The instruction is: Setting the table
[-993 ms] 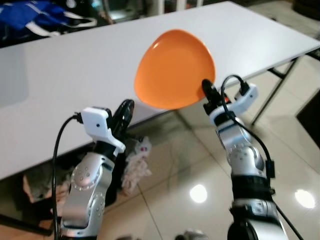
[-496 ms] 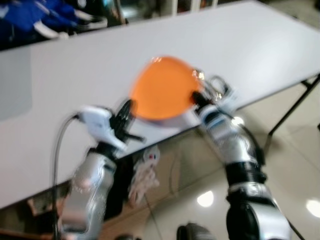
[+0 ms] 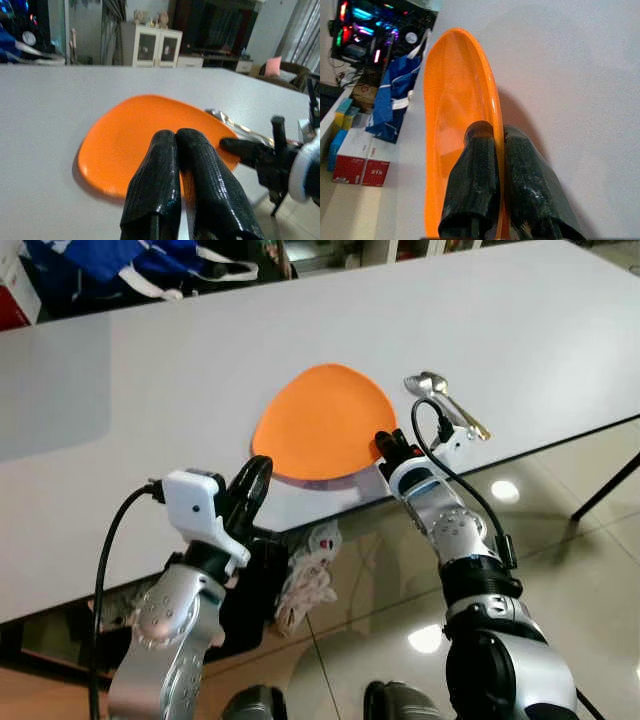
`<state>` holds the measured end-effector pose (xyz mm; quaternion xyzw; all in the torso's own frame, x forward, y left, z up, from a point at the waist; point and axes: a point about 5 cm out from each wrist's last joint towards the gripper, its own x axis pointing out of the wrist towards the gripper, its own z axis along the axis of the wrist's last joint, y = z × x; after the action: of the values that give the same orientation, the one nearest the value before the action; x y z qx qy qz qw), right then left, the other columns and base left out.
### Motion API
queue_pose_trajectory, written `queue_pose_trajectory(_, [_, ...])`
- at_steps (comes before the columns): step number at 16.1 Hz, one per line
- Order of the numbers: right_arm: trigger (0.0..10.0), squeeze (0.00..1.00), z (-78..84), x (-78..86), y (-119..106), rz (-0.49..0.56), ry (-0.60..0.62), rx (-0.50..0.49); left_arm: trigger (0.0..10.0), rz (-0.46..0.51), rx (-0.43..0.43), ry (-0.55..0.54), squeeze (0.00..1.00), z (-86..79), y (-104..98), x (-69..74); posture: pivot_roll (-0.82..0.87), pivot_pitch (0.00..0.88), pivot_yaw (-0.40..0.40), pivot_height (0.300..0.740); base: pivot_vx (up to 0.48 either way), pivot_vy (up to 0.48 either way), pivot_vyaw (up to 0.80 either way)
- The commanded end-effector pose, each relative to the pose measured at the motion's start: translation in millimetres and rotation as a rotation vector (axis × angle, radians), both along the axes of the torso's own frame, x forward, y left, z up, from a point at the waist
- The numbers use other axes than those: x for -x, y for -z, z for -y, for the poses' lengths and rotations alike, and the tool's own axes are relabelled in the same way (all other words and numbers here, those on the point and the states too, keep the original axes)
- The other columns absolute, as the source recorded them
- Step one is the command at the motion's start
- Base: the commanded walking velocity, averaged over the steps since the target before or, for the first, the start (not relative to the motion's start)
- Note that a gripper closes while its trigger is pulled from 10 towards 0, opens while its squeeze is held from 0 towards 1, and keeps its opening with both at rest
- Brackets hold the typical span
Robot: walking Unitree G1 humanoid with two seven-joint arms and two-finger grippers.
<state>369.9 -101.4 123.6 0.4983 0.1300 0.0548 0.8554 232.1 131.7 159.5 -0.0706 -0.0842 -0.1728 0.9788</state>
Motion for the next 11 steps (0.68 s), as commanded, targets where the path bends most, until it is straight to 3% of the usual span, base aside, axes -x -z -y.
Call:
queue_pose_trajectory(1, [10.0, 0.16, 6.3, -4.3, -6.2, 0.018, 0.044, -0.002, 10.0, -0.001, -0.009, 0.002, 0.0, 0.4, -2.5, 3.6, -0.08, 0.181, 0.034, 0.74, 0.0, 0.0, 0.0])
queue_pose_trajectory(2, [10.0, 0.31, 9.7, -5.2, -6.2, 0.017, 0.065, 0.008, 10.0, -0.007, -0.008, 0.001, 0.0, 0.1, -2.3, 5.6, -0.08, 0.184, 0.034, 0.74, 0.0, 0.0, 0.0])
queue_pose_trajectory(3, [10.0, 0.74, 14.1, -5.7, -6.0, 0.009, 0.093, 0.023, 10.0, -0.011, -0.009, 0.0, 0.0, -0.3, -2.3, 7.4, -0.08, 0.195, 0.034, 0.74, 0.0, 0.0, 0.0])
queue_pose_trajectory(4, [10.0, 0.93, 18.6, -5.7, -5.7, 0.006, 0.119, 0.037, 10.0, -0.015, -0.008, -0.002, 0.0, -0.5, -2.2, 8.3, -0.08, 0.196, 0.033, 0.74, 0.0, 0.0, 0.0])
queue_pose_trajectory(5, [10.0, 1.0, 22.6, -5.6, -5.2, 0.002, 0.137, 0.054, 10.0, -0.018, -0.008, -0.001, 0.0, -0.4, -2.2, 9.0, -0.08, 0.201, 0.033, 0.74, 0.0, 0.0, 0.0])
queue_pose_trajectory(10, [10.0, 1.0, 35.8, -6.1, -11.4, 0.033, 0.196, 0.098, 10.0, -0.029, -0.003, -0.001, 0.0, 1.5, -2.0, 10.8, -0.08, 0.201, 0.027, 0.74, 0.0, 0.0, 0.0])
queue_pose_trajectory(11, [10.0, 1.0, 39.3, -6.2, -19.0, 0.083, 0.207, 0.157, 10.0, -0.029, -0.002, -0.002, 0.0, 1.7, -2.2, 9.9, -0.08, 0.194, 0.026, 0.74, 0.0, 0.0, 0.0])
